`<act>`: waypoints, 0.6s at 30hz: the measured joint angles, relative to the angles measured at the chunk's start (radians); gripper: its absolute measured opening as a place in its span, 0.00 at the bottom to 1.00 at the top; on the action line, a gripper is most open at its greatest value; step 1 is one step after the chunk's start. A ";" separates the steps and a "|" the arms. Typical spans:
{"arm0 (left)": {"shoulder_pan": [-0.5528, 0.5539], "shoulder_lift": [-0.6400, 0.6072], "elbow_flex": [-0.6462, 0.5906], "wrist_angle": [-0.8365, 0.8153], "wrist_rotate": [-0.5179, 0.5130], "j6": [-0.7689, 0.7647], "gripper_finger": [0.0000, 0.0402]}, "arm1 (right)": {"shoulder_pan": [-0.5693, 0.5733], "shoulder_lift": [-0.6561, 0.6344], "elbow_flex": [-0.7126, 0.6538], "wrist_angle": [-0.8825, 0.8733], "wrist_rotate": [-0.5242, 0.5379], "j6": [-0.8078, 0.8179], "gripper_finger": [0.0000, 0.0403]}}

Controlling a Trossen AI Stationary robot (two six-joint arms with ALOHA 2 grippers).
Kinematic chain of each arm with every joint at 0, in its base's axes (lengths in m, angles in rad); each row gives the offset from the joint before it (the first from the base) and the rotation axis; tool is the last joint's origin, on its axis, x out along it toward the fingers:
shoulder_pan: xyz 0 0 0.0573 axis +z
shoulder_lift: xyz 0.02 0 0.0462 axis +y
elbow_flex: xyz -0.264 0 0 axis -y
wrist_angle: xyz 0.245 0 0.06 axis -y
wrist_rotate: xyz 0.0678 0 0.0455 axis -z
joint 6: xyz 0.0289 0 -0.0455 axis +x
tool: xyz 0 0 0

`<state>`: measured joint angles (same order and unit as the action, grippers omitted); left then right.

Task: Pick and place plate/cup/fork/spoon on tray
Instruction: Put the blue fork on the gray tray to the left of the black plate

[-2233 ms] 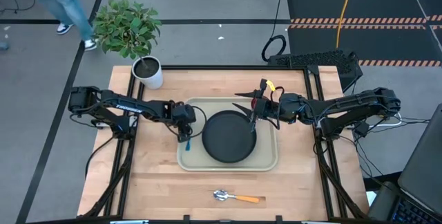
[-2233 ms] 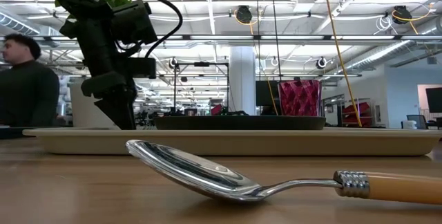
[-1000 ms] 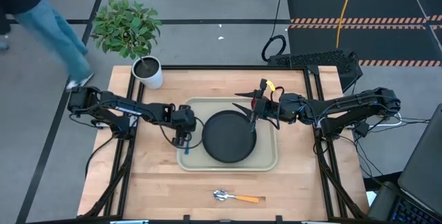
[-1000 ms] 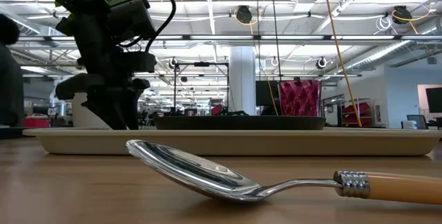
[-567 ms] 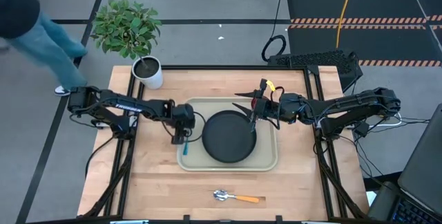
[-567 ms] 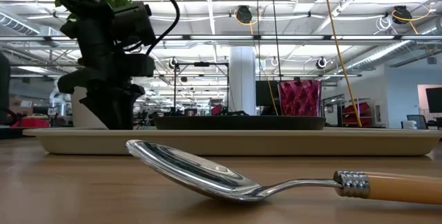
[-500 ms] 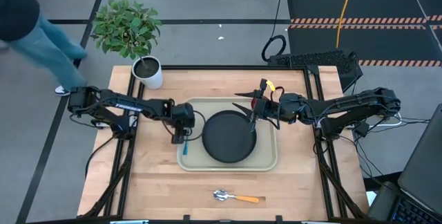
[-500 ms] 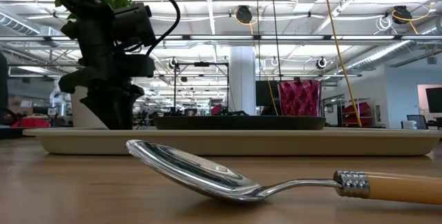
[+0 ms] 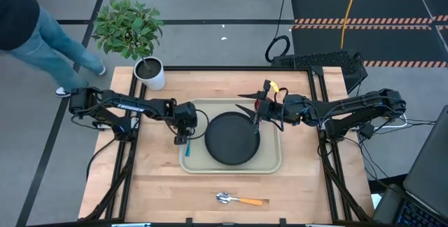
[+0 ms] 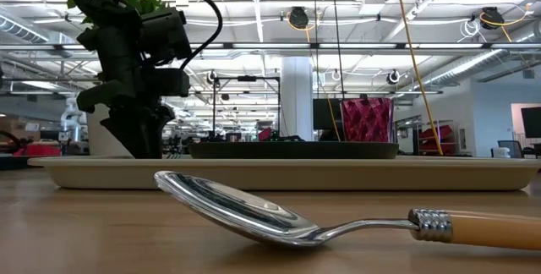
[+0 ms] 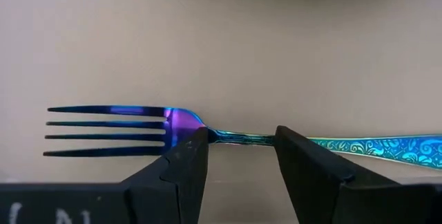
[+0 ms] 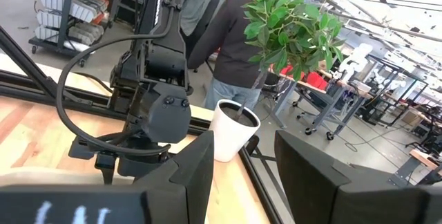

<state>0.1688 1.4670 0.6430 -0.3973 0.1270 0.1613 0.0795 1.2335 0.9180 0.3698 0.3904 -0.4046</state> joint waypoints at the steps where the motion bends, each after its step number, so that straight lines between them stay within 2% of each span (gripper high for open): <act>1: 0.004 0.000 0.000 0.000 0.002 -0.005 0.43 | 0.000 0.000 0.000 0.000 0.000 0.000 0.37; 8: 0.067 0.001 0.001 -0.022 0.074 -0.097 0.43 | 0.000 0.000 0.000 0.010 0.000 0.000 0.37; 18: 0.100 0.001 0.000 -0.018 0.081 -0.143 0.43 | 0.000 0.000 0.000 0.015 0.000 0.000 0.37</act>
<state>0.2685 1.4677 0.6426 -0.4156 0.2080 0.0178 0.0792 1.2335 0.9180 0.3847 0.3904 -0.4049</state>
